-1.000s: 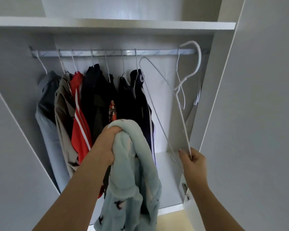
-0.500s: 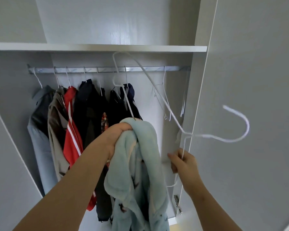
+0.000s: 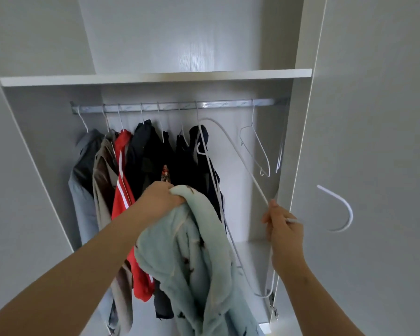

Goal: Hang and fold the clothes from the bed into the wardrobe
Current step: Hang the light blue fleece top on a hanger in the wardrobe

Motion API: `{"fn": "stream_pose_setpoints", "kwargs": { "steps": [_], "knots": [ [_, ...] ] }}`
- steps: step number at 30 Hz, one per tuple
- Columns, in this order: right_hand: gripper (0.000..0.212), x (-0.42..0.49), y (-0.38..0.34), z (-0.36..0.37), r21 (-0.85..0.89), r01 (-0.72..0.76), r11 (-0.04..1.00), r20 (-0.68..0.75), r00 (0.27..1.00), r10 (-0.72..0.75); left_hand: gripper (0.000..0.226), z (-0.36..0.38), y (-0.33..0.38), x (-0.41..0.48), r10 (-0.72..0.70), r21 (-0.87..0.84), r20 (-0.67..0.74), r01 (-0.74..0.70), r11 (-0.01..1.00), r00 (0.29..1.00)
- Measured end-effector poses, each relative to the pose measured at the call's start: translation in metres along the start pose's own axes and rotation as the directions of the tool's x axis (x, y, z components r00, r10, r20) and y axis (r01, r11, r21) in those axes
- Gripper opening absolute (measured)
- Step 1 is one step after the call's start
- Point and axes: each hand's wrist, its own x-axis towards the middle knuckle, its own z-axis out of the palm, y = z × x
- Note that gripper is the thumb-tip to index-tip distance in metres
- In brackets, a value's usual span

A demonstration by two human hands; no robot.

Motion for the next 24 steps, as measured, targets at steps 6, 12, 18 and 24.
{"fn": "stream_pose_setpoints", "kwargs": {
  "steps": [6,12,18,24],
  "knots": [
    [0.057,0.001,0.004,-0.008,-0.083,-0.010,0.996,0.110,0.994,0.019,0.030,-0.021,-0.009,0.014,-0.331,-0.461,-0.127,0.240,0.855,0.935],
    [0.057,0.001,0.000,-0.016,-0.320,-0.002,0.947,0.226,0.971,0.078,0.033,-0.041,-0.006,0.022,-0.345,-0.469,-0.135,0.247,0.848,0.929],
    [0.057,-0.005,-0.002,-0.021,-0.475,0.061,0.878,0.300,0.949,0.097,0.008,-0.048,-0.011,0.014,-0.120,-0.078,-0.217,0.105,0.991,0.969],
    [0.051,-0.004,-0.013,-0.008,-0.580,0.152,0.801,0.442,0.884,0.153,0.012,-0.045,-0.015,0.003,0.144,0.166,-0.210,-0.110,0.980,0.967]
  ]
}}
